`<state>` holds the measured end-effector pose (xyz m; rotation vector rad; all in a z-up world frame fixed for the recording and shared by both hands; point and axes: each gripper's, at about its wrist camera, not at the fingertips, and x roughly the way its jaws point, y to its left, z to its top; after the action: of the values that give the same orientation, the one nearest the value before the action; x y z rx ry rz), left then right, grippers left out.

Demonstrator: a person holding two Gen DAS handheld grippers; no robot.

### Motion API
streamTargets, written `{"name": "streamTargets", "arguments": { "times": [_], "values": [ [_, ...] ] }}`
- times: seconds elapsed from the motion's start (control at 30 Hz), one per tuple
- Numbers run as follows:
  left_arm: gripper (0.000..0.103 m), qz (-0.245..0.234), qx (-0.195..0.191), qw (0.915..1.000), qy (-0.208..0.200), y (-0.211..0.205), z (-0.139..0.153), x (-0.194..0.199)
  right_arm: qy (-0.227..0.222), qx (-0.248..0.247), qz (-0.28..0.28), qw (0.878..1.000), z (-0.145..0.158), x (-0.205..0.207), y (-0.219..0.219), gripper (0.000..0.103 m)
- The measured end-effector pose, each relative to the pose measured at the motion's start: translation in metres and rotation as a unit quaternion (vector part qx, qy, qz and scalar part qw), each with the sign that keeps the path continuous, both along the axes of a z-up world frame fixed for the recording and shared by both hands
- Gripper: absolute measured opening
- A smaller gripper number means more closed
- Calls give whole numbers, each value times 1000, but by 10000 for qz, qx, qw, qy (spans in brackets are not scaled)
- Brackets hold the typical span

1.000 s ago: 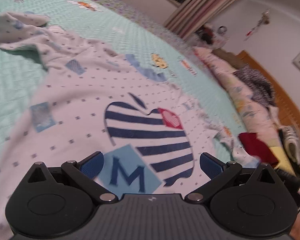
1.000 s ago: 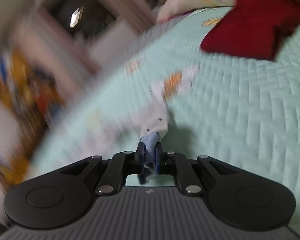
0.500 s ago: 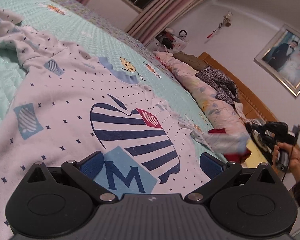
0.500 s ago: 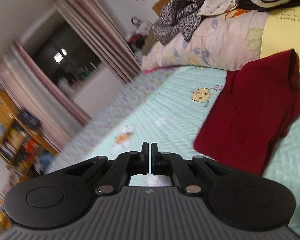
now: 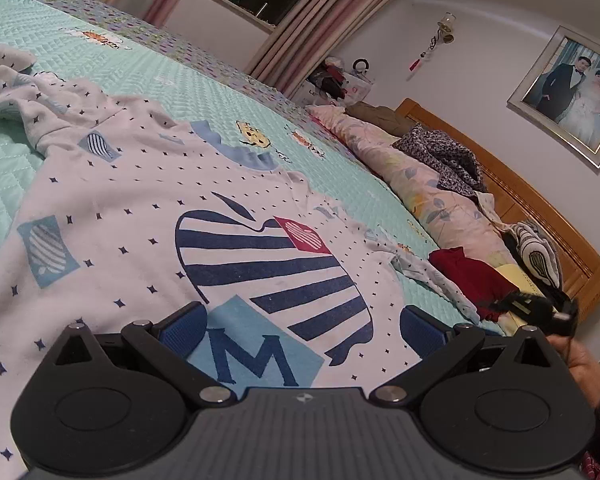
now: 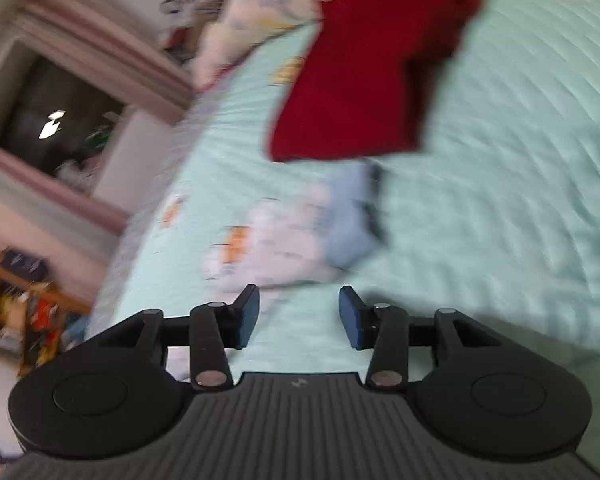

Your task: Fold clothes

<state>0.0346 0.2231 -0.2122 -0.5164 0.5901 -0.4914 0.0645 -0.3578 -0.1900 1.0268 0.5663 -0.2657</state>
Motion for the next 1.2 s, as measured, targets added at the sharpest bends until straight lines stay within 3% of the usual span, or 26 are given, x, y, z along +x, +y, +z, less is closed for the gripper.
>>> {"name": "streamTargets", "arguments": {
  "times": [0.37,0.5,0.6,0.67,0.7,0.77,0.83,0.97,1.0,1.07,1.13,1.2],
  "values": [
    [102,-14,-24,10000,-29,1,-2,0,-641,187,-712,9952,-25,7,-21,49],
    [102,-20,-42,10000,-31,1,-2,0,-740,346,-1202,9894,-21,6,-28,52],
    [102,-23,-47,10000,-34,1,-2,1,-384,-204,-958,9945,-13,14,-29,56],
    [102,-24,-51,10000,-37,1,-2,0,-372,-212,-850,9955,-13,19,-32,61],
    [102,-23,-51,10000,-38,2,-2,0,-398,-192,-793,9959,-14,22,-34,69],
    [102,-21,-41,10000,-42,1,-2,0,-423,-262,-642,9967,-15,28,-37,71],
    [102,-21,-37,10000,-46,1,-2,0,-498,-258,-558,9969,-15,34,-38,82],
    [102,-20,-32,10000,-54,1,-3,1,-527,-383,-244,9976,-12,44,-35,84],
    [102,-20,-31,10000,-55,1,-3,1,-510,-459,-104,9976,-11,46,-34,82],
    [102,-21,-32,10000,-55,1,-3,1,-452,-604,202,9969,-9,49,-31,66],
    [102,-21,-30,10000,-55,0,-3,1,-368,-557,476,9966,-12,51,-28,26],
    [102,-21,-30,10000,-55,1,-3,1,-270,-561,685,9957,-14,56,-24,16]
  ]
}}
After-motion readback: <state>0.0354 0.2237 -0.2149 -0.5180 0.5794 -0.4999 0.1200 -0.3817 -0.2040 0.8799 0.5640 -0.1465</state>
